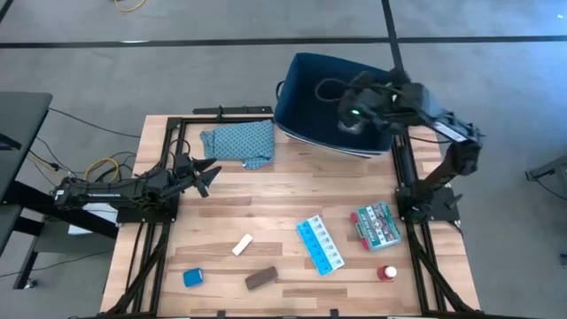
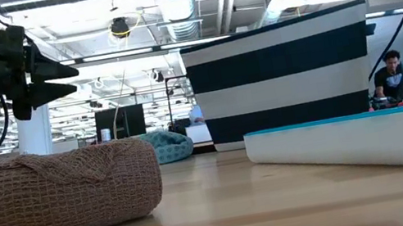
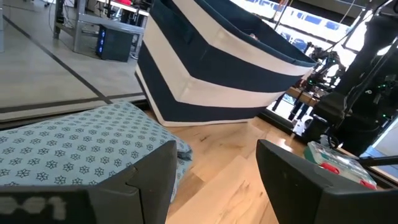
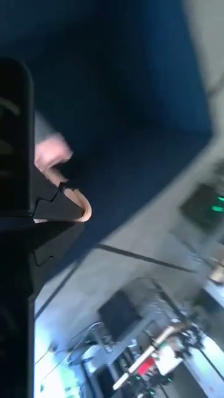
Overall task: Pick & place medical supplies in basket/bin
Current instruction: Put the pink tumbler into the blue bin, then put the white gauze into the blue bin
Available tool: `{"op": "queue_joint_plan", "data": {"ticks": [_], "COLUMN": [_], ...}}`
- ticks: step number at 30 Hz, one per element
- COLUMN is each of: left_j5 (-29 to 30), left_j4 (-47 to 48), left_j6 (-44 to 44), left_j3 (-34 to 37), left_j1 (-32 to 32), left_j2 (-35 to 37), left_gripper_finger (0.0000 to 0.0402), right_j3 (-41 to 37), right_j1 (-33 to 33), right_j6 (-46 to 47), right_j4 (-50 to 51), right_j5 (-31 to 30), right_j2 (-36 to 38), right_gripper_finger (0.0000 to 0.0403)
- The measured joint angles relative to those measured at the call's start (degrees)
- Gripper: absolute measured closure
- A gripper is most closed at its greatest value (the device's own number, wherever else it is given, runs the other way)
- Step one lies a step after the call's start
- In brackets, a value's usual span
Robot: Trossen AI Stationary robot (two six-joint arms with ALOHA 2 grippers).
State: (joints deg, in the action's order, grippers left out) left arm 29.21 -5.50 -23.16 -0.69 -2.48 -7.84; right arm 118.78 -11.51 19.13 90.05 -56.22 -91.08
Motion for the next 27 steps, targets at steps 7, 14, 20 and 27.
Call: {"op": "queue_joint_plan", "data": {"ticks": [7, 14, 20, 27], "left_j5": [-0.28, -1.83, -3.3, -3.37], "left_j4": [0.24, 0.62, 0.82, 0.9], "left_j6": [-0.02, -0.44, -1.5, -1.68], "left_j3": [0.0, 0.0, 0.0, -0.01], "left_j1": [0.0, 0.0, 0.0, 0.0], "left_j2": [0.0, -0.02, -0.02, -0.04], "left_gripper_finger": [0.0191, 0.0191, 0.0191, 0.0191], "right_j3": [-6.68, -7.56, -7.58, -7.52], "right_j1": [-5.09, -6.94, -7.44, -3.25], "right_j6": [-1.57, -4.63, -7.59, -9.66], "right_j4": [0.12, -0.09, -0.09, -0.03], "right_j5": [5.49, 10.67, 13.2, 12.85], "right_j2": [-4.88, -11.31, -14.44, -12.08], "right_gripper_finger": [0.0393, 0.035, 0.0311, 0.0294]}}
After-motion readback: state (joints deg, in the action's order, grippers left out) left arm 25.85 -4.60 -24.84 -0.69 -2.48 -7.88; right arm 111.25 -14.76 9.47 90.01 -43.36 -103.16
